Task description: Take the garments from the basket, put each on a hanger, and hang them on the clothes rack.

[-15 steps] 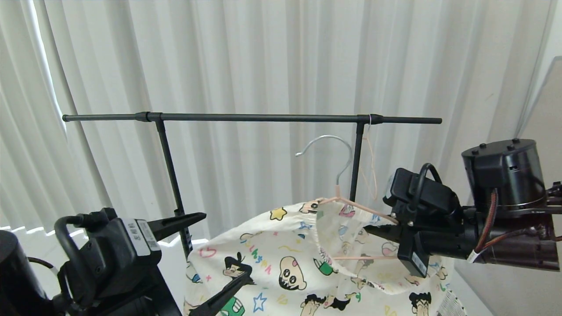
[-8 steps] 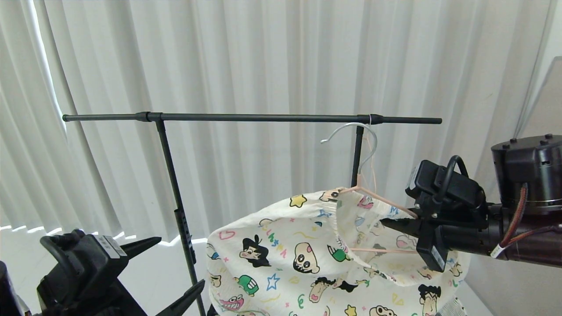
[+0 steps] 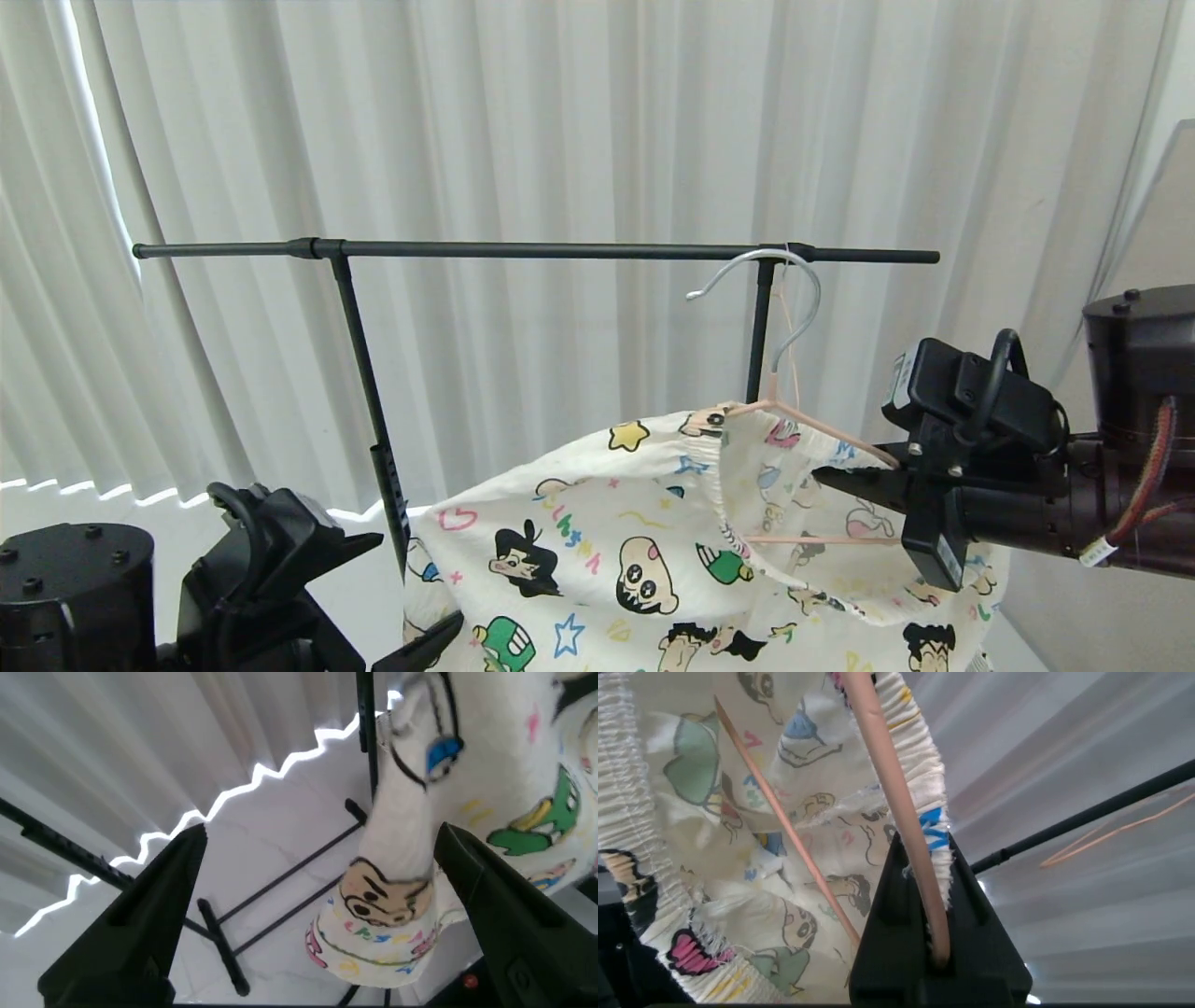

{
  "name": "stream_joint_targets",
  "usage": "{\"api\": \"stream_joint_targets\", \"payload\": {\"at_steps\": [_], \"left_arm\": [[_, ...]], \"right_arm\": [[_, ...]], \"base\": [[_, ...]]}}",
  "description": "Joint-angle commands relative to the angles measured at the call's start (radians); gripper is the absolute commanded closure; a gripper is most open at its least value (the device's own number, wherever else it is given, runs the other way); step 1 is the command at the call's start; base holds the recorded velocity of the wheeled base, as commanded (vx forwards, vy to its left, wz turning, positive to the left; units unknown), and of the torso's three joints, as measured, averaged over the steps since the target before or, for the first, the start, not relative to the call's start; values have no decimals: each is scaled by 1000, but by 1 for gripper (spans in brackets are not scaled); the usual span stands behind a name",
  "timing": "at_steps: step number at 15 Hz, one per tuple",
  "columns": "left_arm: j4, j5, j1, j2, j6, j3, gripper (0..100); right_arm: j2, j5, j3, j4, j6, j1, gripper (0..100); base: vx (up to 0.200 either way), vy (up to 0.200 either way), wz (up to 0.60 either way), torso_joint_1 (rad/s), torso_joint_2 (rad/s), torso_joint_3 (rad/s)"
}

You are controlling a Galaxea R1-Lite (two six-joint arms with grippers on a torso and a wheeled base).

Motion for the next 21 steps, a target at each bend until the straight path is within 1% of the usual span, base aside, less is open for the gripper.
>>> {"api": "stream_joint_targets", "payload": {"at_steps": [1,2,3,6,8,10,11,12,14,15,16,17,19,20,21], "left_arm": [[0,0,3,34,-4,-12,100],[0,0,15,40,-4,-11,100],[0,2,46,51,-4,-11,100],[0,3,196,83,-4,-7,100],[0,3,216,72,-4,5,100],[0,3,207,59,0,8,100],[0,3,185,56,2,5,100],[0,3,178,45,2,5,0],[-2,3,178,33,-3,5,0],[-2,3,176,10,-12,6,0],[-2,3,176,-24,-49,6,0],[0,3,164,-72,-115,3,0],[0,5,138,-155,-248,-23,0],[0,6,142,-168,-265,-43,0],[0,19,144,-168,-264,-58,0]], "right_arm": [[-9,0,2,0,-3,2,100],[-9,0,2,0,-3,2,100],[-9,-3,2,1,-1,0,100],[-18,-3,2,3,1,-29,100],[-20,-3,2,3,4,-43,100],[-18,-3,2,3,4,-43,100],[-17,-3,2,3,4,-43,100],[-17,-3,2,3,4,-43,100],[-17,-15,2,6,4,-44,100],[-15,-60,1,27,2,-52,100],[-15,-118,-2,57,4,-63,100],[-17,-162,-1,78,5,-84,100],[-12,-221,-4,118,7,-136,100],[-4,-251,-4,133,7,-168,100],[0,-283,-4,147,7,-198,100]], "base": [[0,0,0,0,0,0],[0,0,0,0,0,0],[0,0,0,0,0,0],[0,0,0,0,0,0],[0,0,0,0,0,0],[0,0,0,0,0,0],[0,0,0,0,0,0],[0,0,0,0,0,0],[0,0,0,0,0,0],[0,0,0,0,0,0],[0,0,0,0,0,0],[0,0,0,0,0,0],[0,0,0,0,0,0],[0,0,0,0,0,0],[0,0,0,0,0,0]]}}
